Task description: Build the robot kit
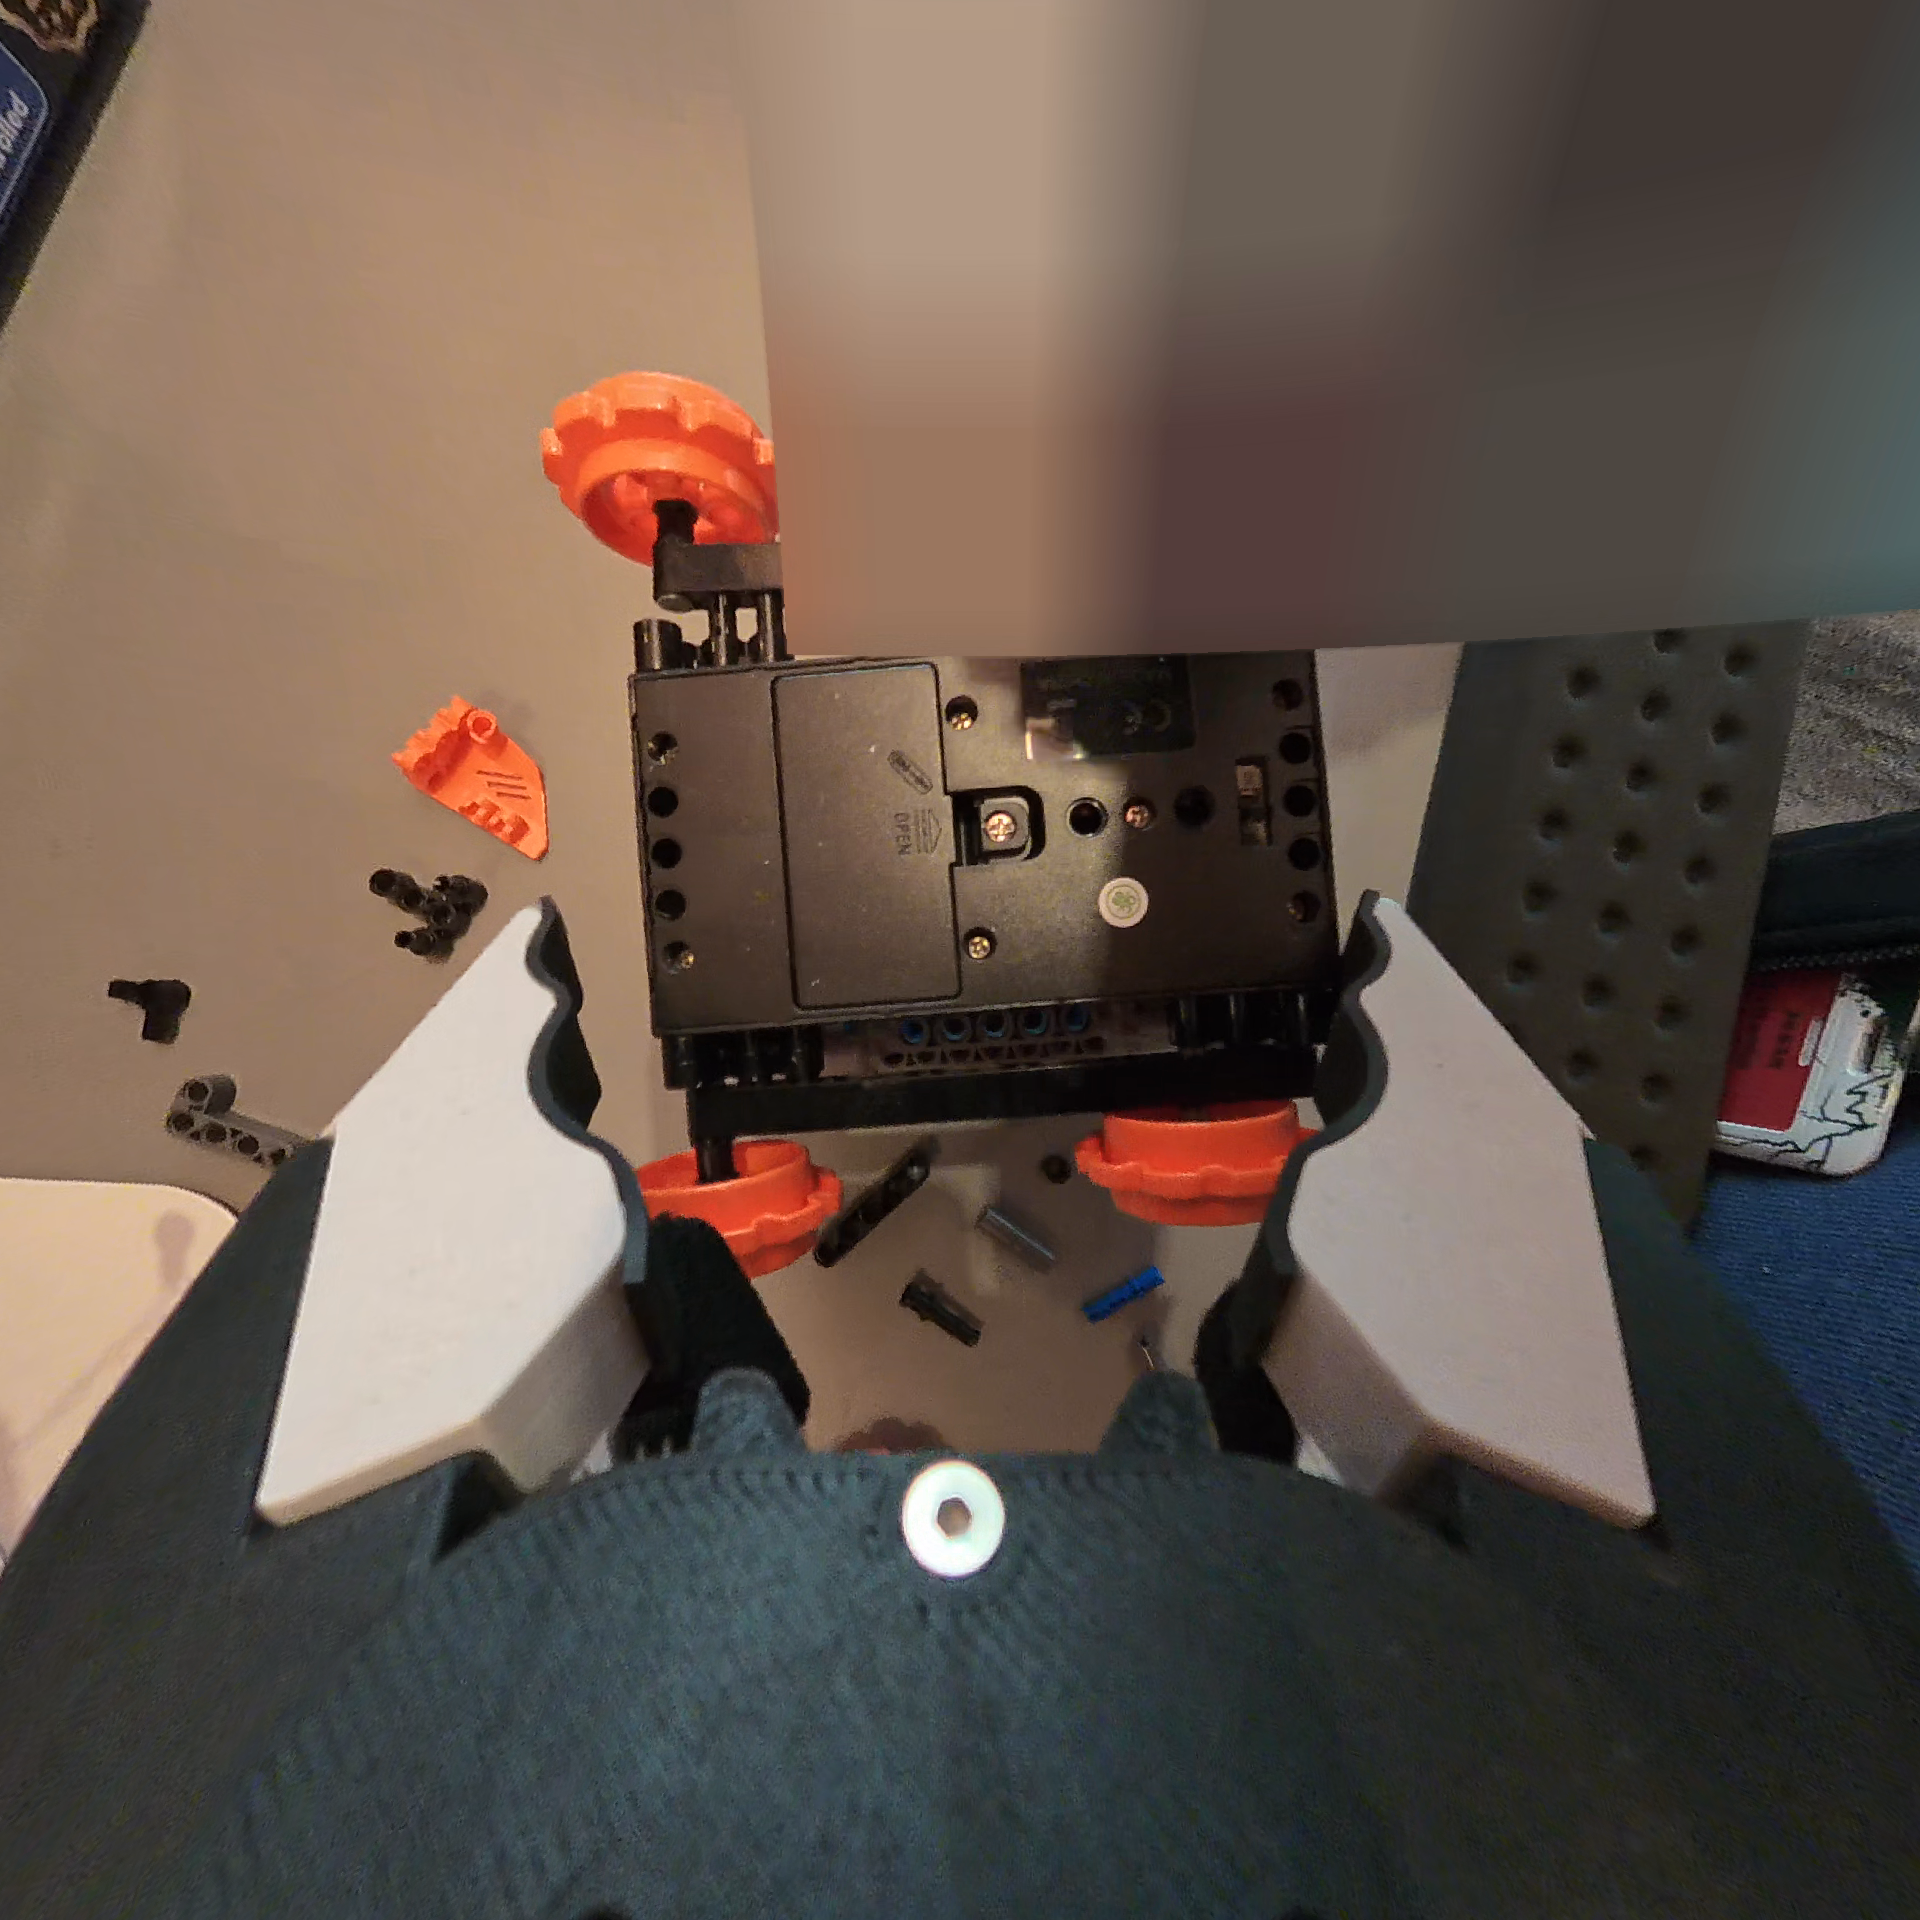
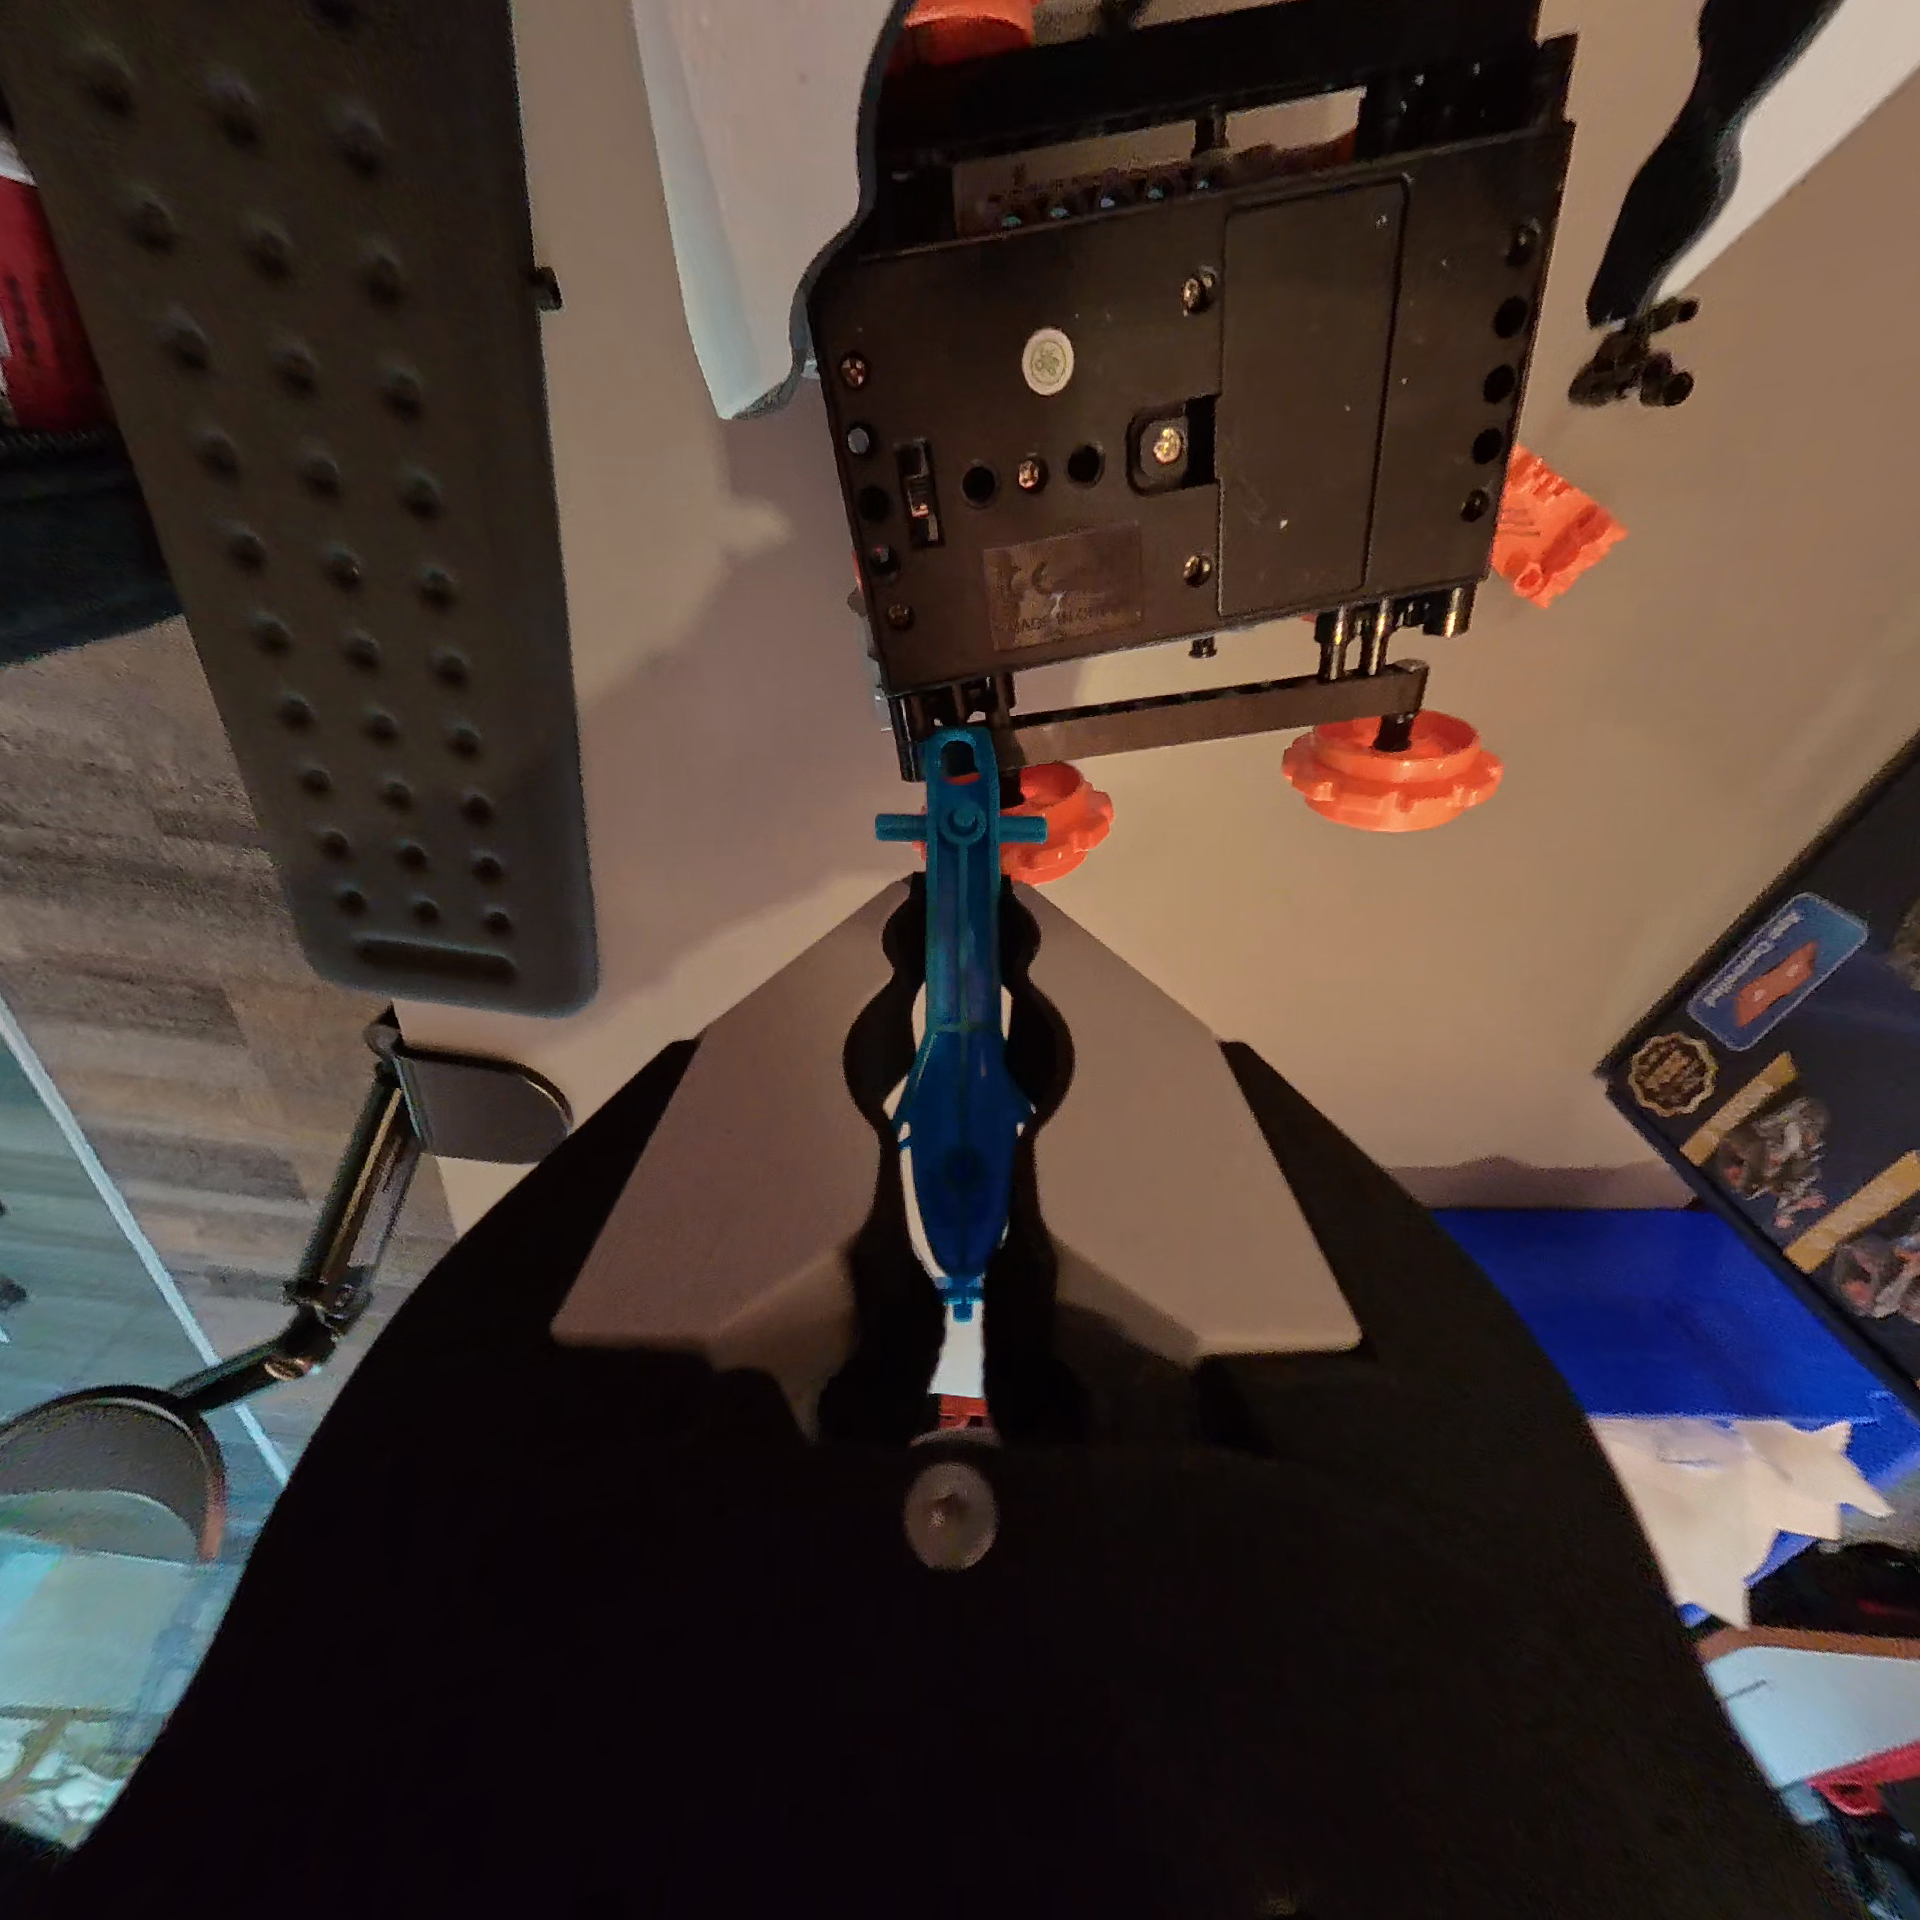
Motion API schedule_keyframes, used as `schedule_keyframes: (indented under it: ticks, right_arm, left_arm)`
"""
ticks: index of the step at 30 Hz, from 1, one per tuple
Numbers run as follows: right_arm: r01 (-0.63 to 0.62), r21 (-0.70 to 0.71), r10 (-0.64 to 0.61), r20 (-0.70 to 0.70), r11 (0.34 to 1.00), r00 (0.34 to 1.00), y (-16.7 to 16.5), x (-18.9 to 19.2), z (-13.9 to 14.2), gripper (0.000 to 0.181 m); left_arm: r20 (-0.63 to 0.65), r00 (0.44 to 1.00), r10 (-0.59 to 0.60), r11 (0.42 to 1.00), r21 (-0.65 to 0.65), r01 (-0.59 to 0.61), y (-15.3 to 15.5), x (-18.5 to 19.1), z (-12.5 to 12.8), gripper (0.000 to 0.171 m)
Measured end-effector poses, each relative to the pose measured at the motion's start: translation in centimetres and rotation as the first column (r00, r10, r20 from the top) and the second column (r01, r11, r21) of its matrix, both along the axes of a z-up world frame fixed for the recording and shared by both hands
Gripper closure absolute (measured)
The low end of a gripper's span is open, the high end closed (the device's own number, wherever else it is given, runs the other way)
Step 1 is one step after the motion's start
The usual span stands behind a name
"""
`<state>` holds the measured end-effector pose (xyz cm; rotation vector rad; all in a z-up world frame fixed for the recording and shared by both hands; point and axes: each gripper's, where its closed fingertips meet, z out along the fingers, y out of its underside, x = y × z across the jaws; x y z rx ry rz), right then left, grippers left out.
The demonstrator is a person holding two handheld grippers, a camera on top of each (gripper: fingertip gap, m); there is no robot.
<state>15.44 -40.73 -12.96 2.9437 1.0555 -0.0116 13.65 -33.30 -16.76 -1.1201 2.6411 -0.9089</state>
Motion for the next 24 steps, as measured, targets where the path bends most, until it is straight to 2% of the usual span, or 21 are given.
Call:
schedule_keyframes:
  ticks: [4, 9, 17, 21, 24]
  right_arm:
    - [-0.041, -0.005, 0.041, -0.031, 0.999, 0.999, 0.1, -0.1, -0.1, 0.173]
    - [-0.123, -0.043, 0.124, 0.019, 0.991, 0.992, 0.0, -0.1, -0.1, 0.173]
    - [-0.281, -0.216, 0.311, 0.120, 0.935, 0.943, 0.3, 0.1, 0.2, 0.174]
    - [-0.312, -0.294, 0.369, 0.166, 0.904, 0.914, 0.5, -0.5, 0.3, 0.174]
    - [-0.298, -0.338, 0.372, 0.177, 0.893, 0.911, 0.4, -1.3, 0.0, 0.174]
  left_arm:
    - [-0.005, 1.000, -0.030, 0.999, -0.023, 0.030, -0.6, -0.1, -0.3, 0.028]
    - [0.017, 0.998, -0.054, 0.998, -0.027, 0.054, -0.7, -0.1, -0.1, 0.030]
    - [0.037, 0.994, -0.102, 0.994, -0.047, 0.104, -0.9, 0.0, 0.0, 0.030]
    - [0.046, 0.993, -0.113, 0.991, -0.060, 0.116, -1.3, 0.1, 0.1, 0.030]
    - [0.008, 0.990, -0.143, 0.983, -0.116, 0.143, -2.5, -0.6, 0.0, 0.038]
